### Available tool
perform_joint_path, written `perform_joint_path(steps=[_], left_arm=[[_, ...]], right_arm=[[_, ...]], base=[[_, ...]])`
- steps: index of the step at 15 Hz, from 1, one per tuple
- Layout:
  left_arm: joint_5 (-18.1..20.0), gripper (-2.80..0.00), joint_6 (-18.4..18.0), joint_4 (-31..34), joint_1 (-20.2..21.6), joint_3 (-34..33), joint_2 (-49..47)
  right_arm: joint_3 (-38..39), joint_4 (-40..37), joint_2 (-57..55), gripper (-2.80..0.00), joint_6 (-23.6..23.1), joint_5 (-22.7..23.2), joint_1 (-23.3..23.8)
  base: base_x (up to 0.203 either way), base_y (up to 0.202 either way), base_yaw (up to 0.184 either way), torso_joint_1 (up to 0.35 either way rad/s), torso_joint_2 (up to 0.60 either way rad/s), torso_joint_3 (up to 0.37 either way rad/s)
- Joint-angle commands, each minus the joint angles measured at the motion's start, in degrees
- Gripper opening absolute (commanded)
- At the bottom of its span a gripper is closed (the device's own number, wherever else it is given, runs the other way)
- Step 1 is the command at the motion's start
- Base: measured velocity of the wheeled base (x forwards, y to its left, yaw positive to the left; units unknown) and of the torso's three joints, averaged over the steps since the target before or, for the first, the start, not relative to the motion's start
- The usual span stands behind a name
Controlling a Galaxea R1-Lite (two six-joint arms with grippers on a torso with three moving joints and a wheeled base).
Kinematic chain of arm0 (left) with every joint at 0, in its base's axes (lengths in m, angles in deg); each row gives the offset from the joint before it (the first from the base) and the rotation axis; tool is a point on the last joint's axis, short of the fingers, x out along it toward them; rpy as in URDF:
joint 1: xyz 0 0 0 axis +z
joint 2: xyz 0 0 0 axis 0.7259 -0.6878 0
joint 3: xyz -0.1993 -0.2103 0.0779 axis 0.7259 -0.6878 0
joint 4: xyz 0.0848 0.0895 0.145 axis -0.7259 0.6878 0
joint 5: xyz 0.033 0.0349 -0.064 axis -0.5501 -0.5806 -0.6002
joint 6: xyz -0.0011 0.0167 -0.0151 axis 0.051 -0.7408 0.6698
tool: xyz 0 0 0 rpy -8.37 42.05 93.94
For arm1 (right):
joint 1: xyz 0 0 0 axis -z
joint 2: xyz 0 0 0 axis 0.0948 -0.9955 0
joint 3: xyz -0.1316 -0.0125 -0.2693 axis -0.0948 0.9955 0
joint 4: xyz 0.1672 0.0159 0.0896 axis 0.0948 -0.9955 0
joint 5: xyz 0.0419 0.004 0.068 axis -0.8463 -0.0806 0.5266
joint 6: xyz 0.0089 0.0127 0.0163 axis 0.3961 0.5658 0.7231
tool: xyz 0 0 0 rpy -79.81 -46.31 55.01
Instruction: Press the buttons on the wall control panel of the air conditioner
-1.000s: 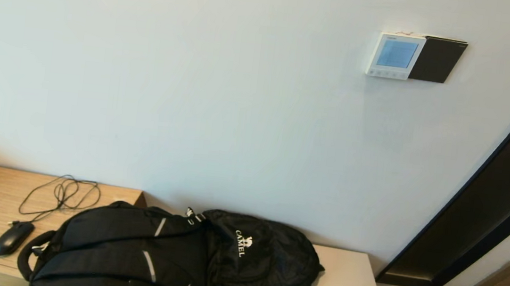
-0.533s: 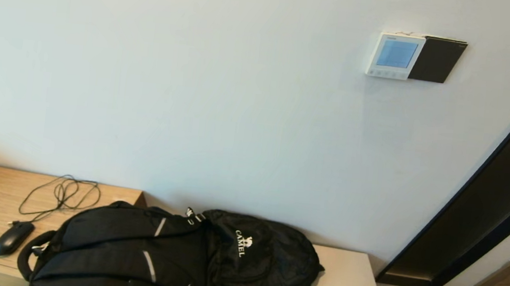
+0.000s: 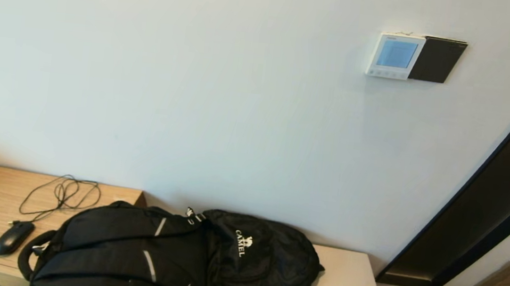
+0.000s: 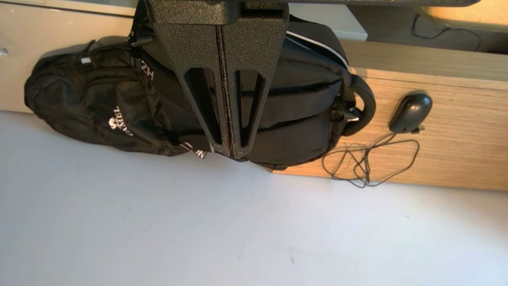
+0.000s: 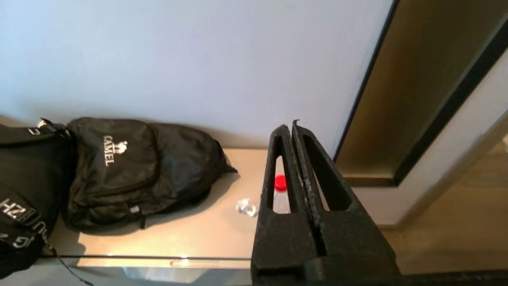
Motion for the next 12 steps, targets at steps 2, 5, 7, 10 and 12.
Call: perform_joint_path(steps=[2,5,7,10,12], left_arm=[[0.0,-2.80,0.0,0.0,0.0,0.0,0.0],[0.0,-2.80,0.0,0.0,0.0,0.0,0.0],[0.0,-2.80,0.0,0.0,0.0,0.0,0.0],[0.0,-2.80,0.0,0.0,0.0,0.0,0.0],[0.0,-2.80,0.0,0.0,0.0,0.0,0.0]], right_arm=[[0.9,-0.6,2.2,-2.80,-1.1,1.1,0.0],[0.7,-0.7,2.2,-2.80,1.2,1.1,0.0],[0.8,-0.6,2.2,-2.80,3.1,1.1,0.0],[0.9,-0.6,2.1,-2.80,3.1,0.9,0.1],[0.9,-0.6,2.1,-2.80,3.1,0.9,0.1]], base=[[0.000,0.000,0.000,0.000,0.00,0.000],[0.000,0.000,0.000,0.000,0.00,0.000],[0.000,0.000,0.000,0.000,0.00,0.000],[0.000,0.000,0.000,0.000,0.00,0.000],[0.000,0.000,0.000,0.000,0.00,0.000]])
